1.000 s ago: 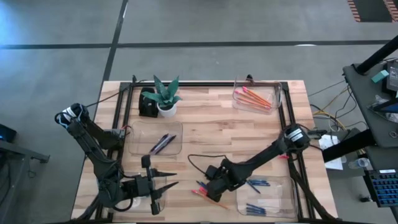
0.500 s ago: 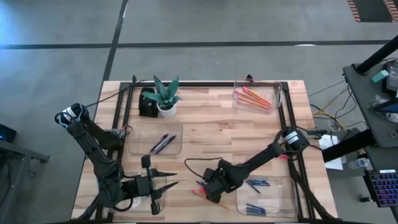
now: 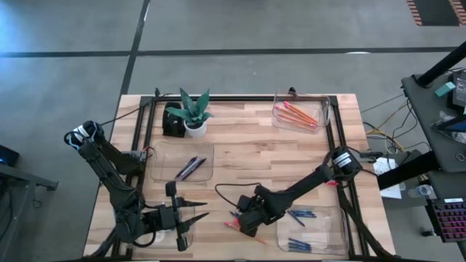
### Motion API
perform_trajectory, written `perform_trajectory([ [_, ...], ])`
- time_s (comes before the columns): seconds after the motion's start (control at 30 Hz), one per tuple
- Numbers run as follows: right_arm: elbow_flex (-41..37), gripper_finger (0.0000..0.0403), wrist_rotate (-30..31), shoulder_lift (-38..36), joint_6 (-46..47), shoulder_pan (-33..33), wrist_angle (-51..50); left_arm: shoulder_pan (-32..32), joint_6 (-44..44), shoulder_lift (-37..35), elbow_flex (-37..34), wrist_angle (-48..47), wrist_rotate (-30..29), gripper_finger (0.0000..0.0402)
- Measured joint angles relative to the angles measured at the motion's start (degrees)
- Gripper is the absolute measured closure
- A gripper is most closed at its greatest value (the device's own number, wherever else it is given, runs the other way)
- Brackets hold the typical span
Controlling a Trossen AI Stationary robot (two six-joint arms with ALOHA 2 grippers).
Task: Sort crayons/erasers/pens/pencils in bins
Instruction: Put the blue crayon into the bottom right transparent bin
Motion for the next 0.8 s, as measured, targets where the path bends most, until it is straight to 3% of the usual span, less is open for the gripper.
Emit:
perform_trajectory([
  [0.7, -0.39, 0.0295, -0.53, 0.17, -2.01, 0.04, -3.3, 0.0, -0.02, 0.0, -0.52, 0.12, 0.0, 0.0295],
  [0.8, -0.39, 0.0292, -2.72, 0.17, -2.03, 0.04, -3.28, -0.02, -0.02, 0.0, -0.57, 0.01, 0.01, 0.0295],
])
